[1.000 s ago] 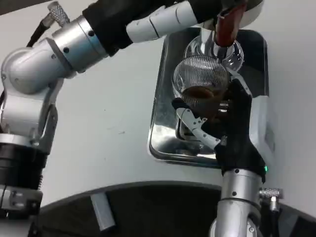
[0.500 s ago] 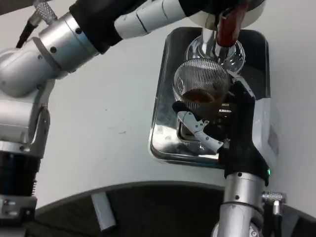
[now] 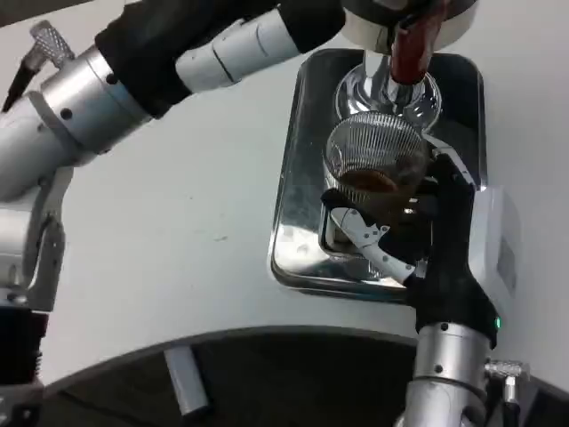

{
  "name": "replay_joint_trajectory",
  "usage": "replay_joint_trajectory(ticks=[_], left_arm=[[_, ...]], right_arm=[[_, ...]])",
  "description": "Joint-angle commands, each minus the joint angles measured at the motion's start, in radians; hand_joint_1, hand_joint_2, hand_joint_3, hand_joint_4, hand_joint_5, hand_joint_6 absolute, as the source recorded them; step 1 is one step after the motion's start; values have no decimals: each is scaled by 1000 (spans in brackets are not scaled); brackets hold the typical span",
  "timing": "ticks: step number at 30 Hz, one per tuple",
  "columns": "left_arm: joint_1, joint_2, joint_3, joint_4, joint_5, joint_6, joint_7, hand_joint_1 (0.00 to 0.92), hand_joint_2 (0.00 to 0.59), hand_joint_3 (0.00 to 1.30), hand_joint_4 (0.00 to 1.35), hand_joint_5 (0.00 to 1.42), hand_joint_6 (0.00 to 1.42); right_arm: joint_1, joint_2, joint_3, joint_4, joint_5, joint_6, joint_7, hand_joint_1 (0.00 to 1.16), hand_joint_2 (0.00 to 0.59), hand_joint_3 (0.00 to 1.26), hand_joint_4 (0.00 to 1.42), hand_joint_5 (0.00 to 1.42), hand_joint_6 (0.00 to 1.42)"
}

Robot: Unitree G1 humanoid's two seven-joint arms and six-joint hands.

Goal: Grasp the cup under the faucet to collect the drink, then remove the cup.

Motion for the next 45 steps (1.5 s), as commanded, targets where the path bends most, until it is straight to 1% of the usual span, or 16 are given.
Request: replay_joint_trajectory(ticks=[1,7,14,16,19,21,25,28,32,39,45], left_arm=[[64,41,34,-43,-36,3,-11,0,114,228,259,319,317],[131,74,61,-71,-62,9,-13,0,114,231,260,320,317],[188,103,105,-88,-88,12,-5,0,114,232,260,320,324],[208,112,118,-86,-91,10,-7,0,114,232,260,320,326],[234,122,132,-81,-92,7,-8,0,114,232,260,321,328],[249,127,141,-78,-95,6,-5,0,114,232,260,322,329],[293,140,172,-74,-96,1,-2,0,114,232,264,324,330],[323,150,188,-72,-95,-4,-5,0,114,234,267,325,331],[363,161,210,-66,-92,-14,-6,0,114,238,269,325,332],[425,179,239,-65,-90,-31,-4,0,114,241,270,328,332],[505,205,255,-50,-48,-95,3,0,115,242,270,325,330]], right_arm=[[32,60,10,-44,-28,-37,-26,734,256,471,486,524,471],[49,49,9,-67,-36,-39,-23,734,256,509,525,556,504],[63,45,6,-77,-51,-53,-24,746,261,565,597,642,599],[66,44,4,-81,-54,-56,-22,752,254,573,620,667,629],[73,44,0,-86,-57,-62,-22,757,248,593,647,708,679],[76,44,-1,-88,-59,-66,-21,758,246,599,652,715,686],[86,40,-2,-99,-63,-69,-19,774,238,613,680,768,733],[90,36,-4,-106,-66,-69,-11,782,238,623,698,777,759],[95,25,-3,-114,-73,-64,3,784,238,624,698,794,765],[116,21,-8,-121,-92,-67,13,784,238,624,698,801,771],[138,-10,-13,-161,-121,-74,41,790,231,639,708,824,789]])
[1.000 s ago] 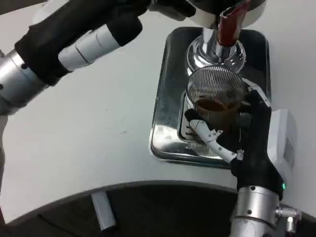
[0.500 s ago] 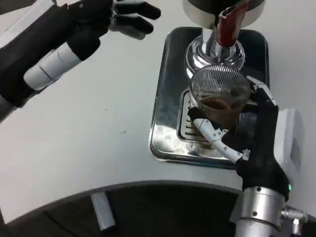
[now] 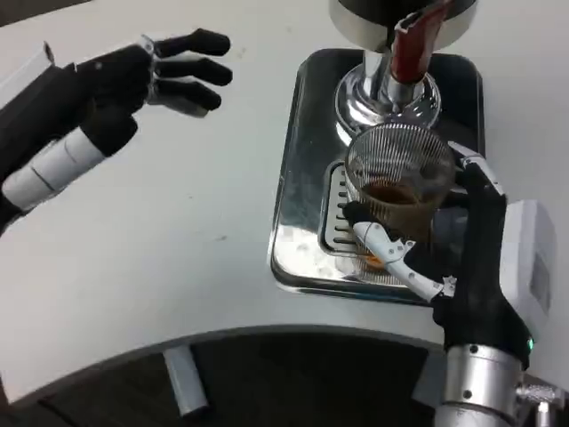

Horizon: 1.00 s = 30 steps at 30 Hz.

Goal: Grasp the cup under the faucet to collect the drink, then remove the cup.

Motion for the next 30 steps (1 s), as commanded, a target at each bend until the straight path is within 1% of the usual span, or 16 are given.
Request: replay_joint_trajectory(ticks=[1,5,7,9,15,23,27,30], left_arm=[[73,34,23,16,34,-64,9,0,115,240,270,324,329],[103,46,21,24,62,-98,24,0,115,226,241,290,304],[133,51,16,21,102,-131,37,0,115,215,213,256,289],[154,52,7,19,133,-157,47,0,115,188,166,197,256],[178,45,-36,15,227,-223,94,0,115,151,102,129,201],[201,52,-76,-10,337,-240,163,0,115,122,48,70,164],[228,62,-83,-59,411,-236,205,0,115,94,5,35,136],[246,67,-86,-89,436,-232,227,0,114,80,0,15,125]], right_arm=[[42,2,6,-72,-39,-50,19,790,231,640,708,825,790],[79,-10,0,-107,-49,-64,47,794,228,653,723,844,812],[109,-20,-4,-135,-53,-74,64,795,228,659,732,851,834],[142,-28,-7,-169,-54,-83,79,802,231,662,744,869,850],[203,-31,-8,-230,-61,-98,110,809,232,682,756,891,877],[228,-21,-9,-260,-70,-114,138,810,232,698,771,913,897],[235,-15,3,-270,-77,-122,154,810,232,715,774,925,928],[247,-14,13,-283,-84,-133,165,806,231,718,791,940,937]])
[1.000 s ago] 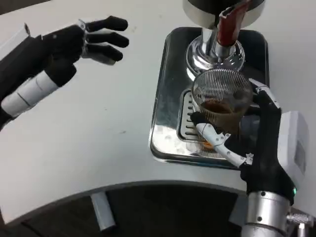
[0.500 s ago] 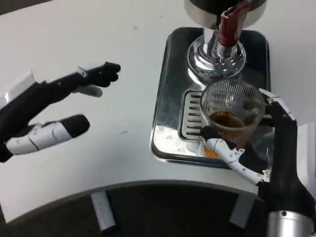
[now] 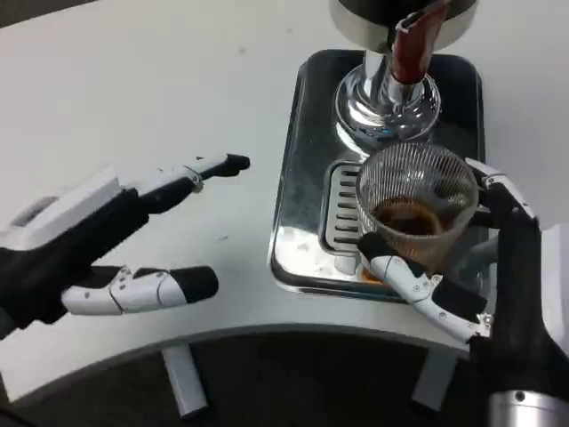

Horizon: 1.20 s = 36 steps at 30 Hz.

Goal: Grasp the cup under the faucet to collect the drink, then remove the cup.

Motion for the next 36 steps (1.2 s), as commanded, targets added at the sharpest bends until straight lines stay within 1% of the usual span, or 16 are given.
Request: replay_joint_trajectory(ticks=[1,4,9,14,17,24,30,36], left_arm=[[44,26,-6,-49,42,-4,41,0,114,80,0,13,124],[57,30,-9,-76,55,9,52,0,114,70,0,0,114],[109,33,2,-161,66,38,66,0,114,40,0,0,96],[164,37,21,-233,68,58,79,0,114,27,0,0,80],[205,41,44,-290,82,73,86,0,113,15,0,0,64],[312,31,96,-409,83,94,93,0,106,0,0,0,33],[385,25,129,-479,77,103,97,0,107,0,0,0,23],[442,16,153,-528,76,109,99,0,107,0,0,0,0]], right_arm=[[28,10,25,-52,-19,-57,12,805,230,718,791,942,938],[41,13,29,-68,-21,-65,24,801,229,718,801,944,940],[80,10,42,-116,-19,-75,54,813,225,727,802,944,957],[125,-2,59,-169,-22,-88,94,815,224,726,802,944,958],[156,-15,60,-201,-21,-101,120,816,223,726,802,944,959],[228,-45,69,-276,-10,-136,182,819,223,736,802,954,958],[267,-53,78,-312,2,-159,220,819,223,740,802,955,958],[307,-58,93,-326,9,-188,240,820,223,742,811,955,958]])
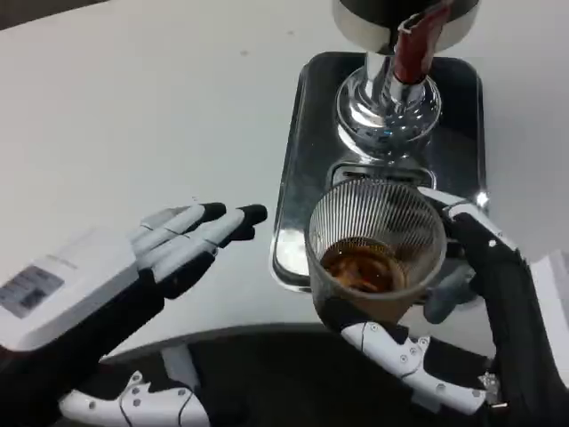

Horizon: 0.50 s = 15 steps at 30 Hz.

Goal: Grasp the cup under the faucet to collect the drink, then remove the cup.

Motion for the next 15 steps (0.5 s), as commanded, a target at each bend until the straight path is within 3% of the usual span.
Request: replay_joint_trajectory(ticks=[1,15], left_arm=[[47,-5,25,-36,-5,8,11,0,107,0,0,0,0],[54,4,30,-29,-11,1,5,0,107,0,0,0,0]], right_arm=[[36,8,30,-48,11,-66,7,820,223,742,811,955,958],[74,-9,22,-63,24,-94,31,820,223,750,818,966,979]])
